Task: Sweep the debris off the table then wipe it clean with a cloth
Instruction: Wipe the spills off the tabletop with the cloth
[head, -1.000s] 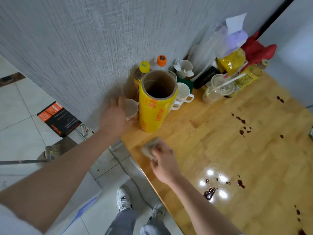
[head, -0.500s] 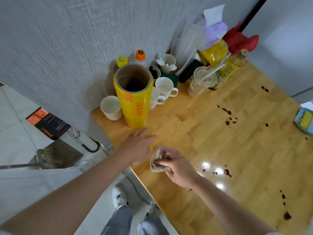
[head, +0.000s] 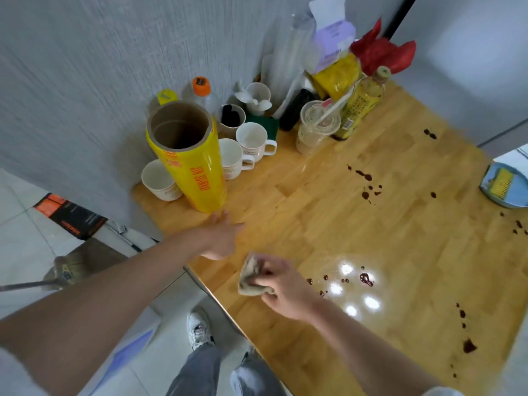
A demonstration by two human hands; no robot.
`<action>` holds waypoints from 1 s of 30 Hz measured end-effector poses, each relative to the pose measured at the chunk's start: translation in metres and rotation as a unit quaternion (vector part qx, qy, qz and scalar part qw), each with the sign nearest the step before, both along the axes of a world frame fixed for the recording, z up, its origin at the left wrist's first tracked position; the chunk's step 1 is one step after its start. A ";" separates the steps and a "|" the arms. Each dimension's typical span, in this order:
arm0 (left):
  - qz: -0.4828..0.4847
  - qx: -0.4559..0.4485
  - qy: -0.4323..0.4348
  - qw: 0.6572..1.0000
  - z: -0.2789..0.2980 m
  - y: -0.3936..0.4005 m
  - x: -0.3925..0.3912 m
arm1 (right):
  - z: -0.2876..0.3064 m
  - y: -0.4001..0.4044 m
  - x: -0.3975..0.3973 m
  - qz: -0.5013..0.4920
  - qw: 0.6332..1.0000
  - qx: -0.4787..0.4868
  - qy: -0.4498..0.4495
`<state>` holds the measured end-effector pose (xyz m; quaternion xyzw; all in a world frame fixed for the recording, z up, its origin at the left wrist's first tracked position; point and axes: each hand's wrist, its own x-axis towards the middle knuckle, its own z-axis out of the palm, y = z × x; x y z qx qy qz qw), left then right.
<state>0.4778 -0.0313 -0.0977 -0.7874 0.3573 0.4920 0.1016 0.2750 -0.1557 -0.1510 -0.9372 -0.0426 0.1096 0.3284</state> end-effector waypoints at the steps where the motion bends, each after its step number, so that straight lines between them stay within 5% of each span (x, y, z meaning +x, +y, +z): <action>1: 0.009 0.004 -0.003 1.000 -0.001 0.000 0.000 | 0.000 -0.024 -0.008 0.009 1.000 0.000 -0.002; 3: 0.018 0.019 -0.021 0.999 -0.005 0.000 -0.007 | -0.003 -0.085 -0.024 -0.198 0.980 0.003 -0.016; 6: 0.049 0.014 -0.037 0.998 -0.006 -0.001 -0.018 | 0.001 -0.145 -0.034 -0.618 0.782 -0.043 0.061; 8: 0.039 0.006 -0.036 0.999 -0.008 0.002 -0.018 | -0.003 -0.118 -0.017 -0.652 0.752 -0.093 0.035; 10: 0.032 0.004 -0.037 0.999 -0.009 0.005 -0.017 | -0.004 -0.056 0.010 -0.572 0.818 -0.050 -0.031; 12: 0.042 -0.009 -0.025 0.999 -0.009 0.005 -0.013 | -0.008 0.011 0.015 -0.301 0.952 -0.047 -0.026; 13: 0.049 -0.017 -0.017 0.998 -0.009 0.006 -0.011 | -0.007 0.031 0.007 -0.149 0.988 -0.045 -0.007; 15: 0.057 -0.025 -0.004 0.998 -0.011 0.008 -0.006 | -0.009 0.019 -0.014 -0.017 0.999 -0.025 0.025; 17: 0.061 -0.027 -0.004 0.998 -0.013 0.012 -0.005 | -0.003 -0.027 -0.031 -0.151 0.988 0.010 0.028; 18: 0.058 -0.029 -0.007 0.998 -0.014 0.012 -0.006 | 0.003 -0.053 -0.042 -0.308 0.950 0.037 0.022; 20: 0.059 -0.029 0.006 0.998 -0.015 0.013 -0.008 | 0.010 -0.092 -0.056 -0.577 0.814 0.063 0.028; 22: 0.067 -0.028 0.008 0.997 -0.011 0.011 -0.009 | 0.007 -0.086 -0.049 -0.673 0.738 -0.014 0.047; 24: 0.067 -0.027 0.010 0.997 -0.012 0.009 -0.009 | -0.005 -0.046 -0.032 -0.607 0.787 -0.110 0.013; 27: 0.045 -0.022 -0.017 0.999 -0.015 0.008 -0.013 | -0.019 0.032 -0.022 -0.264 0.958 -0.108 -0.013; 30: 0.023 -0.017 -0.042 0.999 -0.019 0.007 -0.015 | -0.017 0.035 -0.047 -0.078 0.995 -0.056 -0.020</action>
